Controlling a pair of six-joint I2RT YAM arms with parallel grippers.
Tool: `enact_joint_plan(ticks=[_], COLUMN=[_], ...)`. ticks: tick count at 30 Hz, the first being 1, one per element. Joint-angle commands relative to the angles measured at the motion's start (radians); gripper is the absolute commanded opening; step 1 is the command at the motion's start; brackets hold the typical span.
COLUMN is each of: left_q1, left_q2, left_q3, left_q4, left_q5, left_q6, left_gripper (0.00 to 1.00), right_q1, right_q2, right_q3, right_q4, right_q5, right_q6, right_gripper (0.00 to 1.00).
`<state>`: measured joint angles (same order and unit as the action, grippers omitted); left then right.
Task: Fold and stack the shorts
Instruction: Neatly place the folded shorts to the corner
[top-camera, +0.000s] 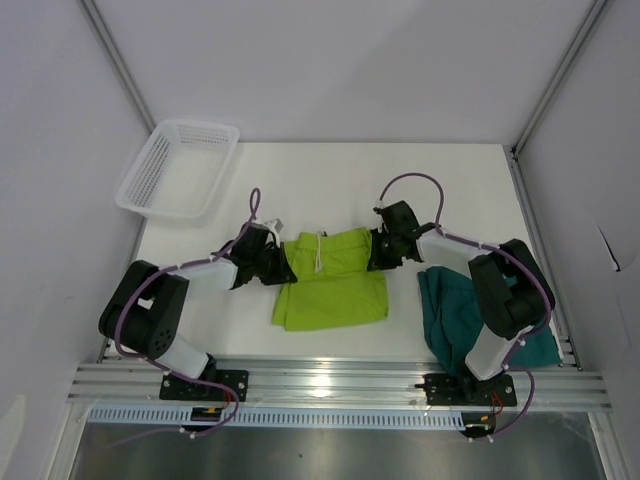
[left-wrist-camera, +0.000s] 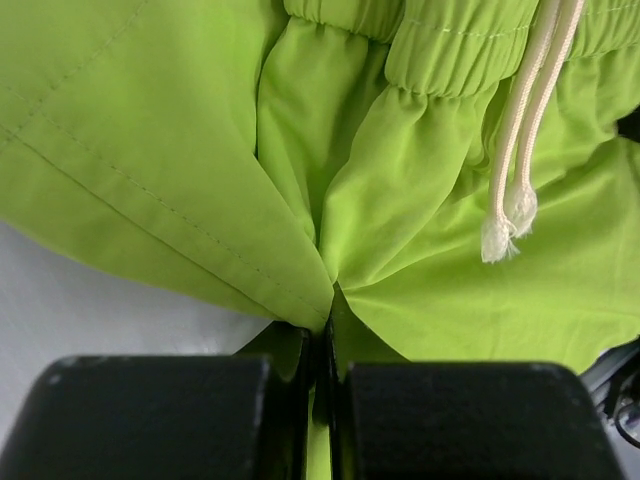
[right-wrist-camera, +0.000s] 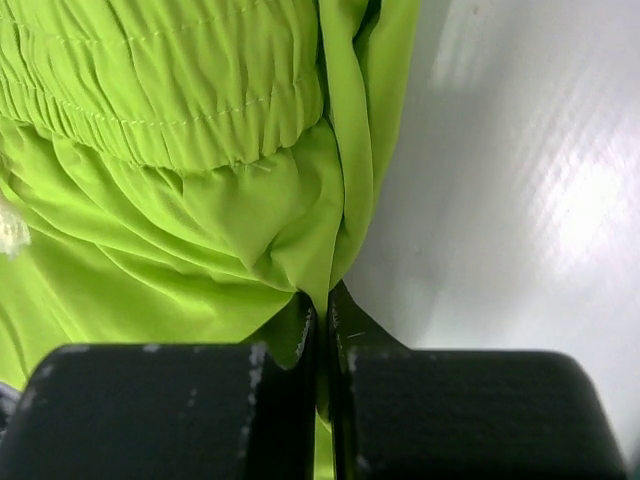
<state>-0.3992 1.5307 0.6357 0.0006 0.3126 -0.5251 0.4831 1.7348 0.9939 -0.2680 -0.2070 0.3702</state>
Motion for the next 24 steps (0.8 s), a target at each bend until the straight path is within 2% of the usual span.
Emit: enact_joint_plan(ticks=[1,2,11,18,24], left_q1=[-0.056,-0.09,-0.188,-0.239,-0.322], left_q2=[-0.043,-0.046,-0.041,-0.04,0.005], left_q3=[0.053,0.071,0.219,0.312,0.42], left_q4=[-0.1,-0.119,-0.277,-0.33,-0.375], left_q5=[-0.118,-0.142,-0.294,-0.287,-0.286], left_q6=[-0.022,-0.039,-0.116,-0.131,-0.179], left_gripper=[0.0,0.0,0.0,0.0,0.0], right_q1=[0.032,0.052,0.124,0.103,0.011], right_q2=[-0.08,-0.096,-0.162,-0.187,-0.316], right_q3=[0.067,0.09,0.143,0.15,0.149], right_q4=[-0.131,-0.173,-0.295,-0.353,-0.436], right_q5=[0.217,0.322,0.581,0.603,0.609], right_q6=[0.001,0.004,0.026,0.033,0.041], right_gripper=[0.0,0.0,0.0,0.0,0.0])
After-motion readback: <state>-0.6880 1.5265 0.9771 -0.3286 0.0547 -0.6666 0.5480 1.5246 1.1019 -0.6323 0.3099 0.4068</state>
